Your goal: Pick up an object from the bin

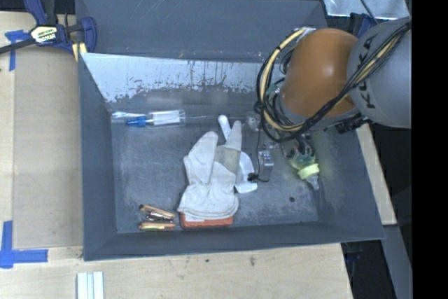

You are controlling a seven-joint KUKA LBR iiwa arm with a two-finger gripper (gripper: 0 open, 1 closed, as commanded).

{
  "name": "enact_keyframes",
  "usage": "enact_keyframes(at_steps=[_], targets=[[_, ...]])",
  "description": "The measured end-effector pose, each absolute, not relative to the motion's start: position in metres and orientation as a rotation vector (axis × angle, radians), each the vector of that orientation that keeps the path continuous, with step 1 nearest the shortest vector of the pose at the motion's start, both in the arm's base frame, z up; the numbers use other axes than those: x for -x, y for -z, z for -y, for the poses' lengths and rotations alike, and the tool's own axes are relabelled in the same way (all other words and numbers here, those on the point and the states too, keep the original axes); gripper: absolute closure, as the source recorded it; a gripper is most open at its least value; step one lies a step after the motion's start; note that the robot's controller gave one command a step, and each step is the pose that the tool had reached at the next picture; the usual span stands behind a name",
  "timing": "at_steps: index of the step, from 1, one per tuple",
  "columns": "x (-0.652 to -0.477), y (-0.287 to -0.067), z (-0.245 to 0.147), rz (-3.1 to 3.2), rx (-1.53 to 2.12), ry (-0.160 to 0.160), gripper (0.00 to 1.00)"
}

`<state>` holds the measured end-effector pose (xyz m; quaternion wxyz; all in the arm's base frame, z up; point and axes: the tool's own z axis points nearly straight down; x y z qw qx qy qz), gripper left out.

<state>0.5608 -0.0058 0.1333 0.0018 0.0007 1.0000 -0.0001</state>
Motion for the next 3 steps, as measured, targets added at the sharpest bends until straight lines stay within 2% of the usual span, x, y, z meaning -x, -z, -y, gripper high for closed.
enact_keyframes(at_steps=[1,2,3], targets=[[-0.561,-0.133,0.006,-3.138,-0.002,0.000,0.00],[-0.567,-0.113,0.004,-3.129,0.127,0.002,0.00],[-0.586,-0.072,-0.002,-3.051,0.706,0.001,1.00]])
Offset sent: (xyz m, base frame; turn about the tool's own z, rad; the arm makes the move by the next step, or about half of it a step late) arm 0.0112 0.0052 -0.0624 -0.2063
